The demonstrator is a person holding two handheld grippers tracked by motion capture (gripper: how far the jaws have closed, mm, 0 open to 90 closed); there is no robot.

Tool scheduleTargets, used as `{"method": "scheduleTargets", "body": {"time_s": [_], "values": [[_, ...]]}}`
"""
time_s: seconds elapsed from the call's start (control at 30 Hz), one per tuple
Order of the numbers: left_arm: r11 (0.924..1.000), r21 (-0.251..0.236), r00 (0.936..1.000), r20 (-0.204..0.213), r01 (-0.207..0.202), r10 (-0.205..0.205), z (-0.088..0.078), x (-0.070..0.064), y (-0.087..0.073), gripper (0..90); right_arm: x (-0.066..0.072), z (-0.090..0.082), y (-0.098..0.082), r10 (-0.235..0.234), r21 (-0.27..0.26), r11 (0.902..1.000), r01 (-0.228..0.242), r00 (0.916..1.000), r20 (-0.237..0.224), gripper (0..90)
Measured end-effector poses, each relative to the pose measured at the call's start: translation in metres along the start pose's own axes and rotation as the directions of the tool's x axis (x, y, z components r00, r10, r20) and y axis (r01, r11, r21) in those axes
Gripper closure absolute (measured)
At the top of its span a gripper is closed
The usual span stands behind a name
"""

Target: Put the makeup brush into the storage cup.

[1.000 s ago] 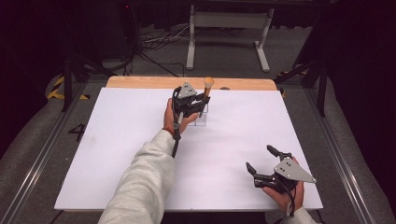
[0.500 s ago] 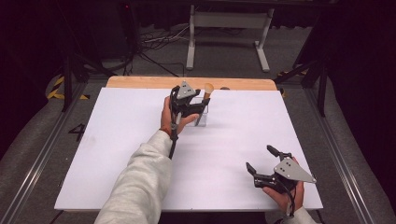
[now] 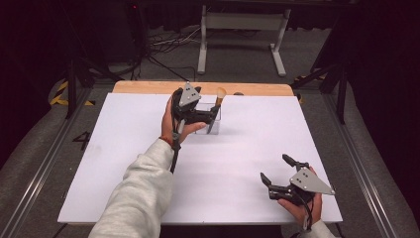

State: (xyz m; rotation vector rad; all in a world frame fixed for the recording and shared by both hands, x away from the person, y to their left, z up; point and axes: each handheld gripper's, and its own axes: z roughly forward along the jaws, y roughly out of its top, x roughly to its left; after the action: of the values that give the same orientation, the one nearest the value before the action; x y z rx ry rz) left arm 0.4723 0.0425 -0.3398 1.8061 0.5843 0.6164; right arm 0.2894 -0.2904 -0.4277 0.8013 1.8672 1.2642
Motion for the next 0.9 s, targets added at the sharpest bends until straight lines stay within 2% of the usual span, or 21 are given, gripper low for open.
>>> {"method": "scheduleTargets", "body": {"time_s": [0.17, 0.2, 0.63, 0.67, 0.9], "values": [[0.9995, 0.013, 0.9995, 0.004, -0.03, 0.03, -0.007, -0.004, 0.001, 6.1, 0.0, 0.001, 0.0, -0.004, 0.004, 1.0, 0.004, 1.0, -0.003, 9.4], [0.9988, 0.013, 0.9988, 0.007, -0.048, 0.048, -0.01, -0.006, 0.001, 4.7, 0.001, 0.001, 0.0, -0.004, 0.005, 1.0, 0.004, 1.0, -0.005, 9.4], [0.9962, -0.035, 0.9959, 0.039, -0.08, 0.081, -0.037, -0.015, 0.0, 2.2, 0.001, 0.001, 0.0, -0.007, 0.005, 1.0, 0.007, 1.0, -0.005, 9.4], [0.9951, -0.034, 0.995, 0.034, -0.093, 0.094, -0.04, -0.015, 0.0, 2.2, 0.002, 0.001, 0.0, -0.008, 0.006, 1.0, 0.008, 1.0, -0.006, 9.4], [0.9941, -0.035, 0.9945, 0.013, -0.103, 0.104, -0.051, -0.016, -0.004, 2.4, 0.003, 0.002, 0.0, -0.01, 0.008, 0.9999, 0.01, 0.9999, -0.01, 9.4]]}}
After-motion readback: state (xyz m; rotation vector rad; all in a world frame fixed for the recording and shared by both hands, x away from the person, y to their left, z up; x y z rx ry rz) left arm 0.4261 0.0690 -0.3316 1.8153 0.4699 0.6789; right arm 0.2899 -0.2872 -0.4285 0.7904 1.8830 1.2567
